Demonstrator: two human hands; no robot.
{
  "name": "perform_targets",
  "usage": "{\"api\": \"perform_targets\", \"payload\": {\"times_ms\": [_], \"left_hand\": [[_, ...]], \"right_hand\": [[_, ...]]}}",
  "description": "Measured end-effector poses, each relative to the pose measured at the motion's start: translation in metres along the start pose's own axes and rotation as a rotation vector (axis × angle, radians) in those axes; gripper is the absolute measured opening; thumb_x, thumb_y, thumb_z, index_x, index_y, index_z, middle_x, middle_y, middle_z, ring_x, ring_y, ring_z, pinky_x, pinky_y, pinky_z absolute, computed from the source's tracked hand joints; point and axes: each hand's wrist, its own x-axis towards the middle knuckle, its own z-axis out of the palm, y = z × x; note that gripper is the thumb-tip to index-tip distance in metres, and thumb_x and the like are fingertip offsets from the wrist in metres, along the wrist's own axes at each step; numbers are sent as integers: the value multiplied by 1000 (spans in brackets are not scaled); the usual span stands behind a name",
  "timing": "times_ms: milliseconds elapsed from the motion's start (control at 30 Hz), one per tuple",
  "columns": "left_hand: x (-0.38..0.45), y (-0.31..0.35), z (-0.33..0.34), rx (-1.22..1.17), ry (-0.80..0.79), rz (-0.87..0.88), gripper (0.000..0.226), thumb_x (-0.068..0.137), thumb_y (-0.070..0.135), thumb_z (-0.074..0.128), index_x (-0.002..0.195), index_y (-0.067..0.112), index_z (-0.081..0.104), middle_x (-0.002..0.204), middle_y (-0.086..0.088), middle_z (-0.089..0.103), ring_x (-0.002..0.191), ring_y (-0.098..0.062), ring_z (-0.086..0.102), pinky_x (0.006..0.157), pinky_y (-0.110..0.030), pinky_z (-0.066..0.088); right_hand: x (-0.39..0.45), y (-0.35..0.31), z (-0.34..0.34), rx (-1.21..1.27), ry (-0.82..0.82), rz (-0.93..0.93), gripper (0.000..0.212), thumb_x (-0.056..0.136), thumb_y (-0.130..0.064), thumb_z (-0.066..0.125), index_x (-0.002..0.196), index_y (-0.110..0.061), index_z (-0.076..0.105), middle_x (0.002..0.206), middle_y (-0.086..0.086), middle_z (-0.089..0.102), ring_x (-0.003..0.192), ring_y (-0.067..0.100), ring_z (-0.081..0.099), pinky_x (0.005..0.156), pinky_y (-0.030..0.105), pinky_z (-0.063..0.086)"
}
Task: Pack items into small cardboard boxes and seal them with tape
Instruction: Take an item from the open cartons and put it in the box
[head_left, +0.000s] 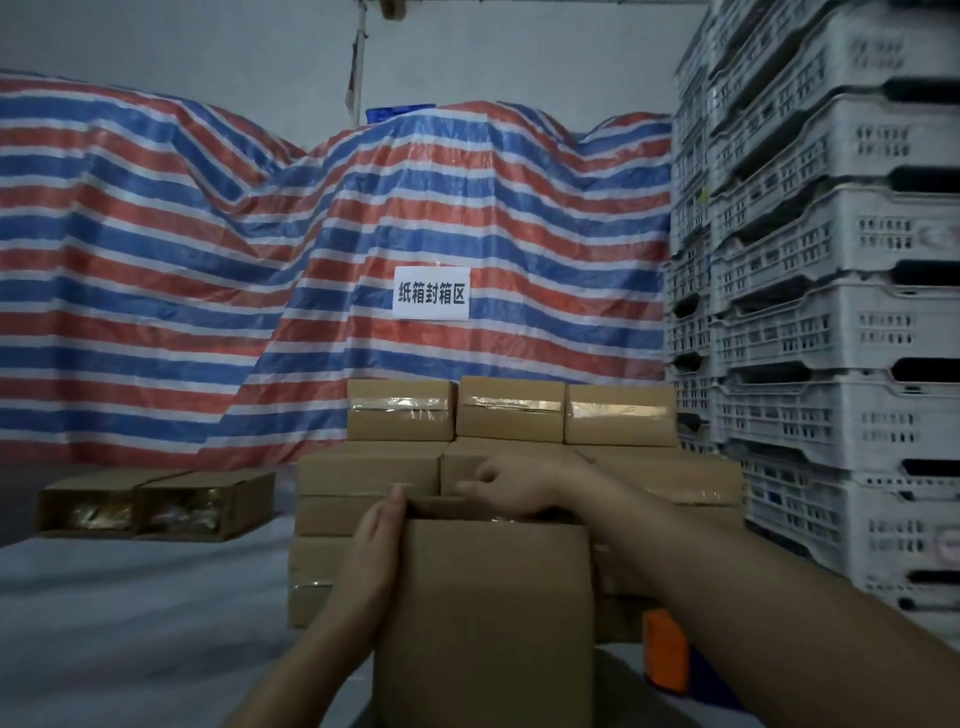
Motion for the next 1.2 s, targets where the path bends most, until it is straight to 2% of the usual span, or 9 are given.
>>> {"api": "perform_targets", "payload": {"times_ms": [233,400,500,600,733,867,1000,1100,1200], "left_hand": [[-2,1,-7,-15,-7,-6,77,69,77,39,126,29,57,123,-2,61,114,-19,57,106,-45,42],[-5,-2,-14,-138,42,-71,39,93,65,31,97,42,63,93,18,65,87,0,57,73,-30,43],[-9,-5,-11,-136,35,-115,36,94,58,46,80,41,74,75,13,74,82,-7,66,72,-31,47],[-10,-11,-11,-129,-10,-109,34,91,63,50,87,43,76,91,7,76,89,-11,71,84,-36,51],[-10,-17,-16,-128,-61,-58,28,94,61,45,91,53,72,98,12,75,88,-3,70,83,-35,49],[-14,-14,-18,-121,-101,-74,30,94,57,48,91,47,76,100,7,76,93,-9,71,86,-36,50],[-15,-11,-23,-99,-121,-88,32,91,56,53,111,39,71,109,1,74,110,-21,65,100,-47,48],[-9,-10,-31,-57,-195,-51,36,92,48,55,125,38,63,114,0,72,110,-20,65,95,-44,50],[-4,-4,-33,-12,-246,-86,34,88,42,61,119,33,68,109,-3,73,106,-22,66,89,-39,50]], "right_hand": [[-36,33,-5,255,210,-11,19,103,-38,53,113,-27,65,105,-11,63,93,1,57,77,22,44],[-75,47,36,710,502,55,15,99,-22,59,101,-36,66,110,-12,62,102,4,57,71,19,44],[-81,44,46,823,456,101,13,98,-25,61,106,-33,68,112,-9,62,103,7,55,74,24,43],[-79,37,43,913,414,165,15,95,-24,66,109,-29,69,111,-4,64,103,12,57,77,29,46],[-79,32,42,1025,305,216,26,93,-21,67,117,-27,67,110,4,67,101,20,63,74,32,49],[-82,33,23,872,149,222,43,87,-25,73,128,-26,61,118,3,64,111,22,60,93,41,53],[-85,30,11,785,59,195,51,88,-27,72,136,-23,55,118,0,62,109,17,59,92,35,52],[-85,34,13,750,59,183,58,88,-31,72,141,-24,51,126,-1,57,116,18,55,104,42,47],[-83,36,14,768,56,178,60,87,-33,72,141,-26,50,129,1,56,119,21,54,107,46,45]]}}
